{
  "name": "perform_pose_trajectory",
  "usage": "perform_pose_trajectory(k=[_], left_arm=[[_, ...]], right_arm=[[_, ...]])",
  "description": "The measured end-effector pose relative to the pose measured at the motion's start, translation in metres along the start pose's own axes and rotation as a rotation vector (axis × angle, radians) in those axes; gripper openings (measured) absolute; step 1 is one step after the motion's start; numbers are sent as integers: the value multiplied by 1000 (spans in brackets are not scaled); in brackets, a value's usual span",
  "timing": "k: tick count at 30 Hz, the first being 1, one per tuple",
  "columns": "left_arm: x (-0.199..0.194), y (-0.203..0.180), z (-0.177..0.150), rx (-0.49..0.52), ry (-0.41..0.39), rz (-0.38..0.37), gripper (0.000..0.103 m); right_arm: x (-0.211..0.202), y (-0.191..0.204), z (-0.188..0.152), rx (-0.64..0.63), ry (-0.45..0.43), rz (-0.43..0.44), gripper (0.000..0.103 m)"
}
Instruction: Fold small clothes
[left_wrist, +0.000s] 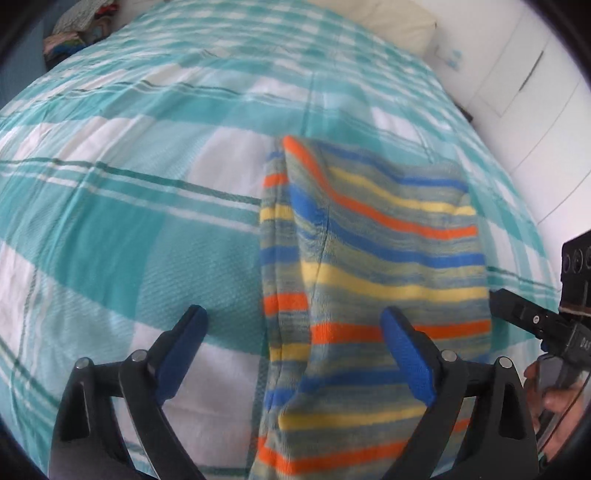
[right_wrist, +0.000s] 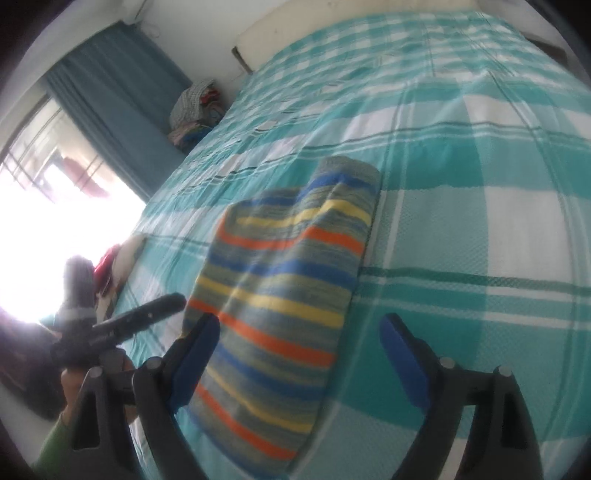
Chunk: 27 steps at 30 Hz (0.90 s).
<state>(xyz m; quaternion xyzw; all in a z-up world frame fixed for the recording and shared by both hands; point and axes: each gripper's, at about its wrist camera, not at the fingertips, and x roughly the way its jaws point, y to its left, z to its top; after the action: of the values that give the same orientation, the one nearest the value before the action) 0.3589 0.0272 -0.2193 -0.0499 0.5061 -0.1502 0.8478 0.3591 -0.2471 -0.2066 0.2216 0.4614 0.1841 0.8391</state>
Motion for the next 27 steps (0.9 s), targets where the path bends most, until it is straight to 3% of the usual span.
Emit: perform_pose_trajectory(k=[2, 3, 4, 5, 6, 8, 12, 16, 17, 18, 19, 20, 21, 22, 25, 27], left_arm=[[12, -6, 2, 20, -8, 8, 97], [14, -9, 2, 18, -26, 19, 90], [15, -10, 3, 7, -31, 7, 55], [15, -11, 4, -20, -12, -53, 31], [13, -12, 6, -64, 4, -85, 17], [-5, -19, 8, -72, -35, -85, 16], [-61, -37, 16, -49, -136, -154, 15], [-109, -64, 25, -12, -175, -196, 19], [-111, -72, 25, -2, -165, -193, 24], [-111, -78, 21, 13, -160, -166, 36], [-108, -84, 11, 34, -162, -111, 65], [-103, -88, -3, 58, -167, -30, 80], [-100, -90, -23, 84, -181, 62, 94], [-98, -93, -46, 116, -204, 145, 94], [-101, -103, -116, 199, -222, 305, 94], [-117, -115, -157, 240, -260, 365, 97]], right_arm=[[25, -4, 3, 40, 17, 10, 90], [29, 3, 3, 12, -10, 2, 89], [33, 11, 3, -29, -13, 0, 71], [40, 17, 4, -52, 18, -31, 35], [40, 22, 4, -62, 18, -63, 33], [29, 37, 5, -114, -11, -94, 30], [-22, 69, 13, -213, -88, -36, 29], [-82, 86, 28, -258, -125, 4, 29], [-91, 84, 32, -256, -115, 9, 30], [-98, 82, 35, -248, -95, 3, 31], [-104, 73, 34, -237, -67, -19, 40], [-108, 63, 29, -229, -42, -60, 60], [-111, 52, 21, -229, -27, -118, 73], [-116, 41, 8, -241, -12, -190, 95], [-136, 11, -49, -293, 56, -364, 97], [-153, 0, -90, -300, 55, -480, 97]])
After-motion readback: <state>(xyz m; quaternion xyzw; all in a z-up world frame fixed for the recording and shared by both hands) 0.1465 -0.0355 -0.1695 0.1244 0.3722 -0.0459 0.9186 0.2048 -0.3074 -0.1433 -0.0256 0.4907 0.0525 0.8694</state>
